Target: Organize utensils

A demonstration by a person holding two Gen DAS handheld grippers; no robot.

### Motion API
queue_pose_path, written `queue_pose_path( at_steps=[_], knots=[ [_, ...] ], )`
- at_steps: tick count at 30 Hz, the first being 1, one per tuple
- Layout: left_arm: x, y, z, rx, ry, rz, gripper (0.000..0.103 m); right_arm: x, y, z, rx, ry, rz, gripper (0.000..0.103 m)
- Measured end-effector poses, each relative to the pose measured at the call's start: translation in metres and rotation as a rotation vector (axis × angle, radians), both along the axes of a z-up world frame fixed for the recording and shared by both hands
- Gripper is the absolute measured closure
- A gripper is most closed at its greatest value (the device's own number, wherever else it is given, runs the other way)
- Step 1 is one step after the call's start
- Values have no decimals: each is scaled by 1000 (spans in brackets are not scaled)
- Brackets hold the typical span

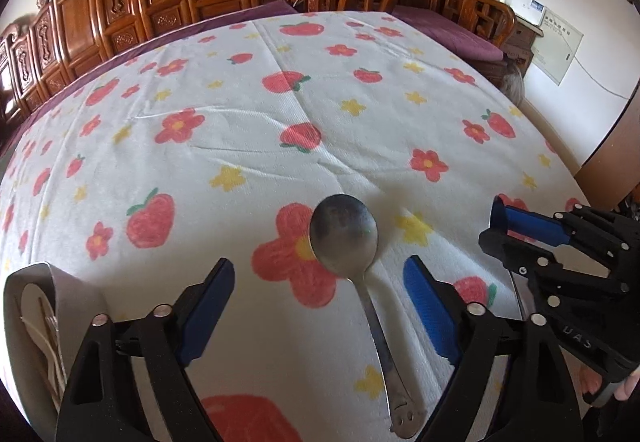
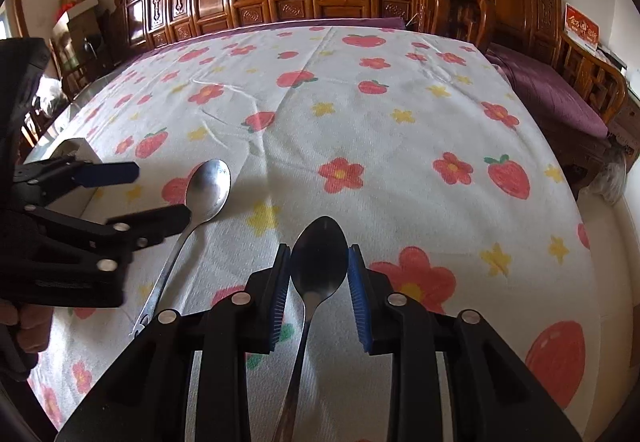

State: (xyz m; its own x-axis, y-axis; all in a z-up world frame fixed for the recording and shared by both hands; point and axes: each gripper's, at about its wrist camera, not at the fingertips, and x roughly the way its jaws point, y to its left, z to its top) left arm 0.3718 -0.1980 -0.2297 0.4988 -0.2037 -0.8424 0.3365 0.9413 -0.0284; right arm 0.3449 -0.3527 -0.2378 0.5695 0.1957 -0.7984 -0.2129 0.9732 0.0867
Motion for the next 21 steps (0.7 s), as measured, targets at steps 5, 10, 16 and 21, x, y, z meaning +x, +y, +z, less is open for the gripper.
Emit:
queue_pose_path(
  at_steps=[5, 10, 16, 21],
  knots=[
    [-16, -7, -12, 9, 33, -34, 36, 1, -4, 1, 34, 4, -7, 72],
    [-33, -14, -16, 48, 16, -68, 55, 0, -2, 2, 40, 2, 1, 72],
    [-35, -15, -13, 54, 37, -79, 96, -2, 2, 5, 40, -5, 14, 72],
    [-39, -4, -9, 63, 30, -61, 97, -6, 8, 16, 68, -41, 20, 72]
  ],
)
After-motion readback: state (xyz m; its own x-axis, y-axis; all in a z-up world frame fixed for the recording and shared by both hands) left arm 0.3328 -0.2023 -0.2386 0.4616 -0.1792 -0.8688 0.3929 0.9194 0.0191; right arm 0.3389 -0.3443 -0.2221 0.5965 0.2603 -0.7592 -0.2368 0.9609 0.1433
